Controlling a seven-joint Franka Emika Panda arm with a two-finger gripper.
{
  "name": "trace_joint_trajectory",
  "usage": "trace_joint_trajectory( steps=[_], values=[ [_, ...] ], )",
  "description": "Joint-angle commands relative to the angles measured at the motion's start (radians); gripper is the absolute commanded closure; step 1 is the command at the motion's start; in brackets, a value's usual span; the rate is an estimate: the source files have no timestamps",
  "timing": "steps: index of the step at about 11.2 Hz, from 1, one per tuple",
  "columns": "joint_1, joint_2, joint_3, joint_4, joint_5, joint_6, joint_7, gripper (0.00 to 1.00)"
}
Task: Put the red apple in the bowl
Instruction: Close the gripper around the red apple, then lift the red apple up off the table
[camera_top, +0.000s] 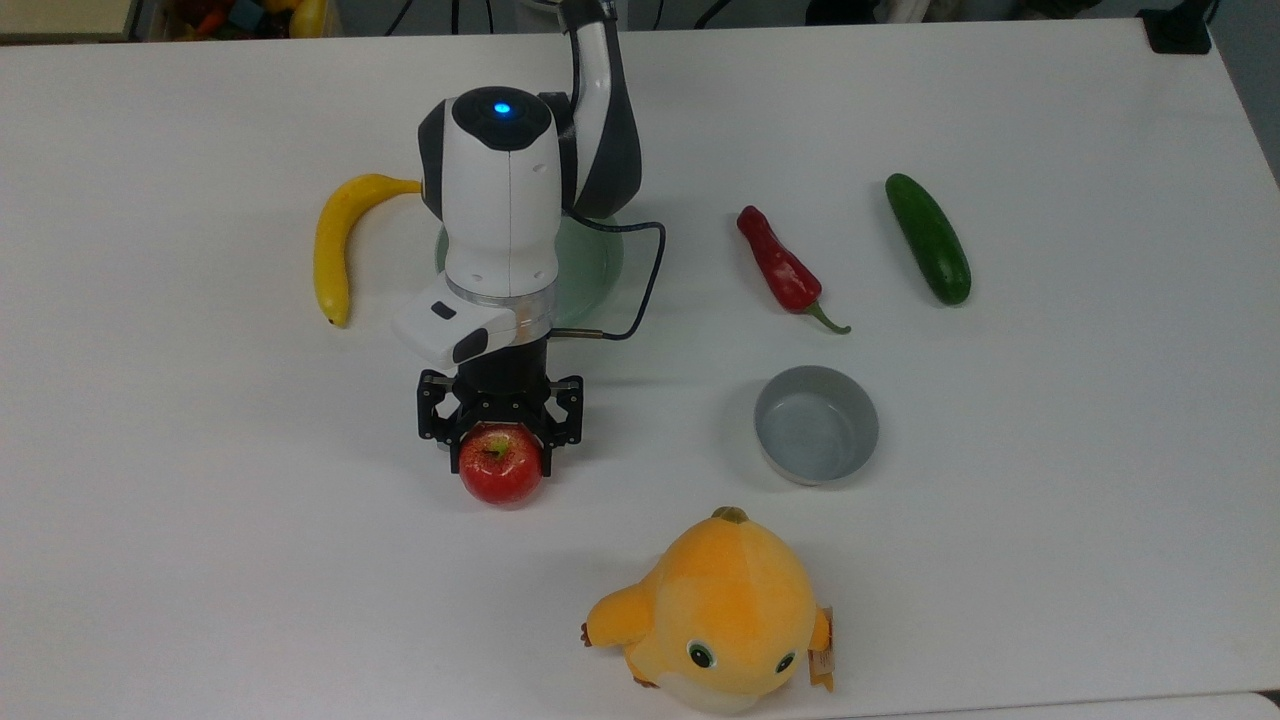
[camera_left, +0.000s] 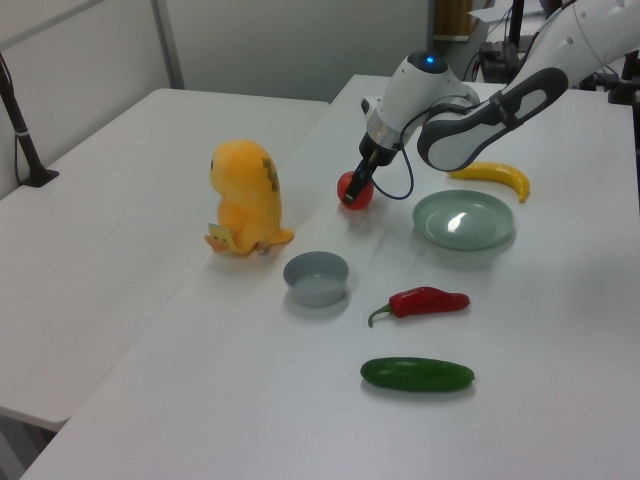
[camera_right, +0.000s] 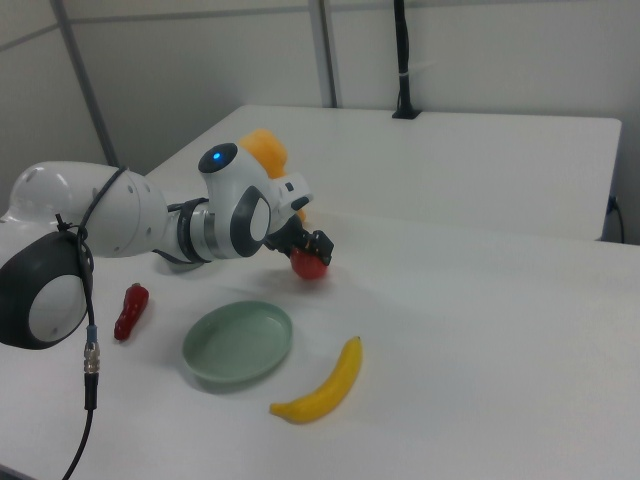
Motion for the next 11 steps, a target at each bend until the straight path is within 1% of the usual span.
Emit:
trace_joint_trajectory(
  steps=[1, 4, 6, 9, 10, 11],
  values=[
    [-0.019, -0.031, 0.031, -0.04, -0.022, 0.015, 0.027, 0.88],
    [-0.025, -0.072, 0.034, -0.043, -0.01, 0.008, 0.027, 0.88],
    [-0.025, -0.133, 0.034, -0.065, -0.008, -0.004, 0.084, 0.87],
    [-0.013, -0.262, 0.048, -0.065, -0.007, -0.225, 0.145, 0.87],
    [-0.011, -0.306, 0.051, -0.071, 0.013, -0.272, 0.151, 0.86],
    [-0.01, -0.345, 0.051, -0.074, 0.066, -0.306, 0.147, 0.86]
  ],
)
